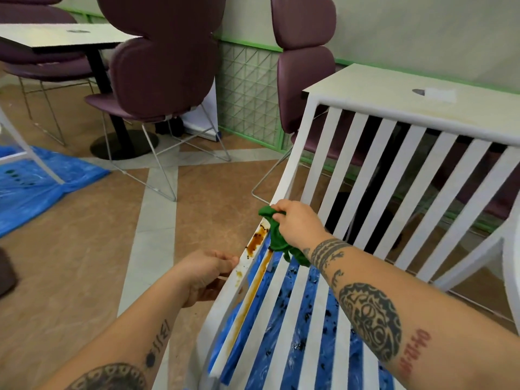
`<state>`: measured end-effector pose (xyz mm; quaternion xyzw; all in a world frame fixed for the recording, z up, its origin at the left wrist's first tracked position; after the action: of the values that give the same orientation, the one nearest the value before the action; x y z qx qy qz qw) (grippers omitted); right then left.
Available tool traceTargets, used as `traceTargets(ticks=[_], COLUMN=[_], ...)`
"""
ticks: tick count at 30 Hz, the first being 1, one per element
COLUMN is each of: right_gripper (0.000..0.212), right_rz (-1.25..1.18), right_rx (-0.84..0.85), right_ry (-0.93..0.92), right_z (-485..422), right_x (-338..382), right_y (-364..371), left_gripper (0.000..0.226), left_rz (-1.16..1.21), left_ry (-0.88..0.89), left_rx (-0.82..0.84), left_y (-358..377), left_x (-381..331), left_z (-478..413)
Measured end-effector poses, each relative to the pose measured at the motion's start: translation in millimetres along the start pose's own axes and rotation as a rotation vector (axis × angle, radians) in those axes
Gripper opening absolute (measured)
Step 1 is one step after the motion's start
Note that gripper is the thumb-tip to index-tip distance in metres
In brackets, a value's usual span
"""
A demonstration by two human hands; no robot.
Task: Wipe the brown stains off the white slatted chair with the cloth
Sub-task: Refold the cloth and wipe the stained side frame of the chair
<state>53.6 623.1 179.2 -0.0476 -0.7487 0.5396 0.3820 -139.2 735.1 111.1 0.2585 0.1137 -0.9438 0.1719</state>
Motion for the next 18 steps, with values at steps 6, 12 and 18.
traceTargets(ticks=[6, 12, 18], right_gripper=[0.020, 0.024, 0.032], right_rz=[-0.029, -0.181, -0.545], right_rx=[0.146, 0.212, -0.295], right_ry=[-0.007, 0.077, 0.361], right_z=[16.0, 26.8, 57.0], right_x=[13.3, 12.9, -34.1], right_y=[13.3, -4.8, -15.0], left_gripper=[0.014, 0.013, 0.014], left_rz=[-0.057, 0.008, -0.014], left_ry=[-0.004, 0.140, 0.179], left_rx=[-0.048, -0.230, -0.204], left_y=[-0.3, -7.3, -0.5], left_x=[-5.6, -7.0, -6.7], left_z=[5.9, 23.7, 39.3])
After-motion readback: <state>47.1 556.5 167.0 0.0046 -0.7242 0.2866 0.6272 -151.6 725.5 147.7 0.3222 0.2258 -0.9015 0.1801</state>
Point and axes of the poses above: each hand's wrist, its own z-axis away from the middle knuckle, its own y-axis out of the palm, x = y × z, the point moved 8 cm from there along -z, towards the middle knuckle, and after that the axes turned 15 degrees about -y, right-handed, at the moved point
